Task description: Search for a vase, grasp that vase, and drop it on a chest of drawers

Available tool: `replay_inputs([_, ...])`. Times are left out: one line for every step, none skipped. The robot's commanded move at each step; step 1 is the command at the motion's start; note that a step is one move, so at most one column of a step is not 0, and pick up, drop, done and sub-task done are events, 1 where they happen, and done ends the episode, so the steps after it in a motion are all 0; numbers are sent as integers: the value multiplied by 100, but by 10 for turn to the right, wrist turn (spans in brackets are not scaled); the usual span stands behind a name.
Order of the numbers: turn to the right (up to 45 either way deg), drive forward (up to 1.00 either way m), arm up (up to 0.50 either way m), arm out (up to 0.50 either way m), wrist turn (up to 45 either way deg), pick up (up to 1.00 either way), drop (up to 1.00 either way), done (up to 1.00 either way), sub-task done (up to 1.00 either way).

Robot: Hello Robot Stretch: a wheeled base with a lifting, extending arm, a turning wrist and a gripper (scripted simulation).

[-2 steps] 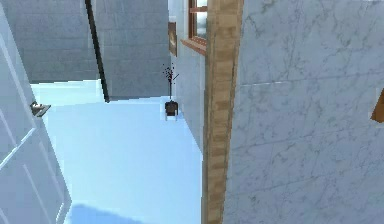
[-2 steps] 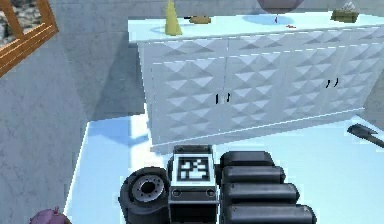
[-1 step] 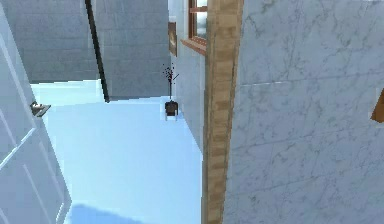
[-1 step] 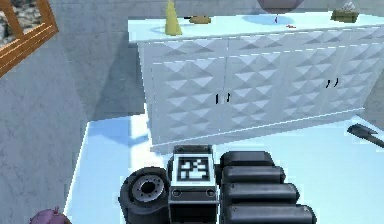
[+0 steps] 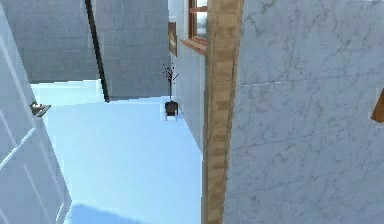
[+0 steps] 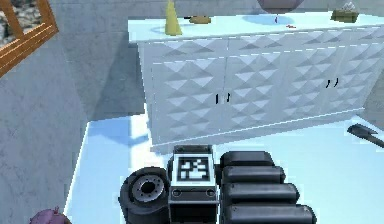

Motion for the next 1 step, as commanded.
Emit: replay_inputs([-450,0,0,0,0,0,0,0,0])
